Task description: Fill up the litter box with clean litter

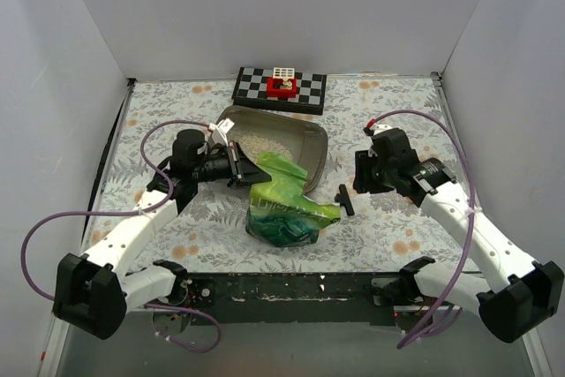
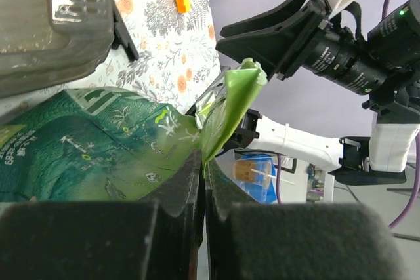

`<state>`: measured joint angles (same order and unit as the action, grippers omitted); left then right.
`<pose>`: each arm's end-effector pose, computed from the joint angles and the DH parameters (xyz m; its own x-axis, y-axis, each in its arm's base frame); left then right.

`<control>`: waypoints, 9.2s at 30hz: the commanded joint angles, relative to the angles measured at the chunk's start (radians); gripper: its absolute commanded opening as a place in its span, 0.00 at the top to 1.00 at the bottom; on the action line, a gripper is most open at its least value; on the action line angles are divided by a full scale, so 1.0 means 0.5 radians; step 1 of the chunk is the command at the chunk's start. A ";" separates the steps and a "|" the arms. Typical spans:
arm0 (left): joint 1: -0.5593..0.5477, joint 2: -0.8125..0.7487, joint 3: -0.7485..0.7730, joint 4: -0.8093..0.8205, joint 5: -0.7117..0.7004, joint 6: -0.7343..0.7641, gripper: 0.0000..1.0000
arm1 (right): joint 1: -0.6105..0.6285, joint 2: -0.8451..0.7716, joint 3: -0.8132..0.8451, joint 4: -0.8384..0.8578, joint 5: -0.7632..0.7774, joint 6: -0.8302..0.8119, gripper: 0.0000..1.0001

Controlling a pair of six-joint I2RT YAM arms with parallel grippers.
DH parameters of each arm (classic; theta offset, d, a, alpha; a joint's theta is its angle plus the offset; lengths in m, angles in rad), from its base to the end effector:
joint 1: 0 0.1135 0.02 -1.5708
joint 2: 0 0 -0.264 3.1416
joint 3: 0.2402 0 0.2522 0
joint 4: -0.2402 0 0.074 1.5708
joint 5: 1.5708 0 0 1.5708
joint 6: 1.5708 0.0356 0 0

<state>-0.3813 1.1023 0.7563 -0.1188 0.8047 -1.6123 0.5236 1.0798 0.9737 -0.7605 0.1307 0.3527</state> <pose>0.2130 -0.1130 0.2782 -0.8379 -0.4104 0.3598 -0.4512 0.1499 -0.8797 0.1896 0.1041 0.2967 -0.7654 -0.0464 -0.6419 -0.1686 0.9770 0.1304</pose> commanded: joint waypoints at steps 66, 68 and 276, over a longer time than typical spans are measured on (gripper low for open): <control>0.032 -0.805 -1.123 2.631 0.090 0.022 1.00 | 0.444 0.249 0.424 0.524 -1.252 -1.500 0.26; 0.032 -0.806 -1.123 2.634 0.093 0.016 1.00 | 0.444 0.227 0.445 0.539 -1.231 -1.503 0.26; -1.569 0.059 1.187 -1.548 -1.808 1.853 0.39 | 0.567 0.479 0.231 0.469 -0.869 -1.245 0.50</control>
<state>-1.0672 1.1080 1.3499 -0.8074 0.2043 -0.6815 0.8082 1.3090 1.0882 -0.5598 -0.3355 -0.2790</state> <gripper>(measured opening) 0.596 0.502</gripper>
